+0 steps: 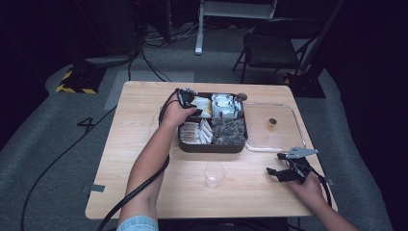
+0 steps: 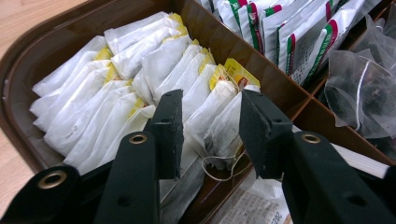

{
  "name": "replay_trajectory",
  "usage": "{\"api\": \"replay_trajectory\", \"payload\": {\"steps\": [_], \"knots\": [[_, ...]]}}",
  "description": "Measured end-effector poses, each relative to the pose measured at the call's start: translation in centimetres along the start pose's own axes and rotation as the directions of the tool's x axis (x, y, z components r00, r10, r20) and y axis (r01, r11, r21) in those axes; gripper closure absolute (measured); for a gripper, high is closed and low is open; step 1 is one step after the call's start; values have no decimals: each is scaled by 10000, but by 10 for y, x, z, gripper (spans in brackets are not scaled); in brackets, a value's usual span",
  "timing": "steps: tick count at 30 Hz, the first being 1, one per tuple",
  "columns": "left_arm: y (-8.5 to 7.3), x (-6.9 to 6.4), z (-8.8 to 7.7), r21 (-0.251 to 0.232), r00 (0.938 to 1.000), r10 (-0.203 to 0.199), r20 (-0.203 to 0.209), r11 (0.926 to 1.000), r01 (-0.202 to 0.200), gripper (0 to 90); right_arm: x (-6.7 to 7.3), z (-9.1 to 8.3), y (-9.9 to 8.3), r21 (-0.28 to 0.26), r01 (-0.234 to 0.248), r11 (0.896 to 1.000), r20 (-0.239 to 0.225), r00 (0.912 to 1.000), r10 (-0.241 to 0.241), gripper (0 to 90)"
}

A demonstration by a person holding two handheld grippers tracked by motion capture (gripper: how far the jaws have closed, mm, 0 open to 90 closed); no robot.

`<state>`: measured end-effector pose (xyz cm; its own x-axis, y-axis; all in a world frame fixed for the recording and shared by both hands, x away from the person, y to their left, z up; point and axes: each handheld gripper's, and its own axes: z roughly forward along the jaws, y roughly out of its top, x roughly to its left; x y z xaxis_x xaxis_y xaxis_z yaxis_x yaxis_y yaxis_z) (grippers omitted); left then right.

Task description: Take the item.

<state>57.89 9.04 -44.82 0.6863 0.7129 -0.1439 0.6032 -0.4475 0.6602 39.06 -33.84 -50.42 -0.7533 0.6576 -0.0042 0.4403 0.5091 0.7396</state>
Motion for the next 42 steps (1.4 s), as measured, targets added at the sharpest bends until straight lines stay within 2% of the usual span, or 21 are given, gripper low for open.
{"api": "replay_trajectory", "payload": {"steps": [6,10,14,19,26,37,42], "knots": [[-1,1,4,276,9999,-98,23,9996,97,678,0,0,0,-3,3,10000,-6,10000,-3,168],[-3,1,7,275,9993,-268,265,9993,261,724,0,0,0,-5,4,10000,-7,10000,-4,168],[-4,-1,11,313,9990,-202,399,9993,190,742,0,0,0,-6,5,10000,-7,10000,-5,169],[-4,-1,11,520,9987,-172,474,9985,148,829,0,0,0,-4,3,10000,-7,10000,-3,168],[-4,-3,10,505,9991,-33,417,9987,12,877,0,0,0,-4,3,10000,-8,10000,-3,169],[4,-7,-7,-125,9995,198,255,9997,-195,882,0,0,0,-4,2,10000,-9,10000,-2,168],[7,-11,-20,-514,9994,318,103,9982,-312,883,0,0,0,-3,1,10000,-6,10000,-1,168]]}}
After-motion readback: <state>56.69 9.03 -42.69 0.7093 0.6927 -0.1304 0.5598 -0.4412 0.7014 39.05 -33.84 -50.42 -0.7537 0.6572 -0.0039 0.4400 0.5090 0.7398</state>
